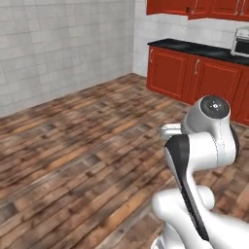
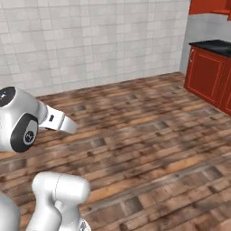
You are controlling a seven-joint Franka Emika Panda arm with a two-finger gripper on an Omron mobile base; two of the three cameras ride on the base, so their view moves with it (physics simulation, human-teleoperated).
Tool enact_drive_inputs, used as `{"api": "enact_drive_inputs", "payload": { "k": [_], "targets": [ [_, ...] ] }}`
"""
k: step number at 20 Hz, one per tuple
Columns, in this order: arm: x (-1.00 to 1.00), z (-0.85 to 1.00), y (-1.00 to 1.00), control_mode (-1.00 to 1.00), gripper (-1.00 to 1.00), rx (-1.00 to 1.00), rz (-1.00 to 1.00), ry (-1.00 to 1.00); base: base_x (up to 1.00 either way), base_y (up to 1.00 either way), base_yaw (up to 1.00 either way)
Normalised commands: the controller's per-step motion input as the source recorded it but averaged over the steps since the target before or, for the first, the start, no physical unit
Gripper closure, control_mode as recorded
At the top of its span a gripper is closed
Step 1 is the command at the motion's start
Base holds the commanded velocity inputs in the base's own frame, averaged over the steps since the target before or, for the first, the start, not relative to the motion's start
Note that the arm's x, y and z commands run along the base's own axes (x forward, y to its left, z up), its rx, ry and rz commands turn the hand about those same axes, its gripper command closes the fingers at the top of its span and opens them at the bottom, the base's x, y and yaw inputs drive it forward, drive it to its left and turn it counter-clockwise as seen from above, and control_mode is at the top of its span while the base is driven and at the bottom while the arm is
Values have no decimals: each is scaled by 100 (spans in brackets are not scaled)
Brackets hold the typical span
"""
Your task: Take 2 condiments from the cabinet and move them on the counter near the stove.Make sure the condiments are lined up with each other, next to each other.
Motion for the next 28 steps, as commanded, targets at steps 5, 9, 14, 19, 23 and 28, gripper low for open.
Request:
{"api": "enact_drive_inputs", "payload": {
  "k": [5, 9, 14, 19, 23, 28],
  "targets": [
    [0, 0, 0, 100, -100, 0, 0, 0, 100, 48, -15],
    [0, 0, 0, 100, -100, 0, 0, 0, 100, 42, -4],
    [0, 0, 0, 100, -100, 0, 0, 0, 100, 15, -6],
    [0, 0, 0, 100, -100, 0, 0, 0, 100, 0, -16],
    [0, 0, 0, 100, -100, 0, 0, 0, 31, 2, -79],
    [0, 0, 0, 100, -100, 0, 0, 0, 28, 24, -86]
  ]
}}
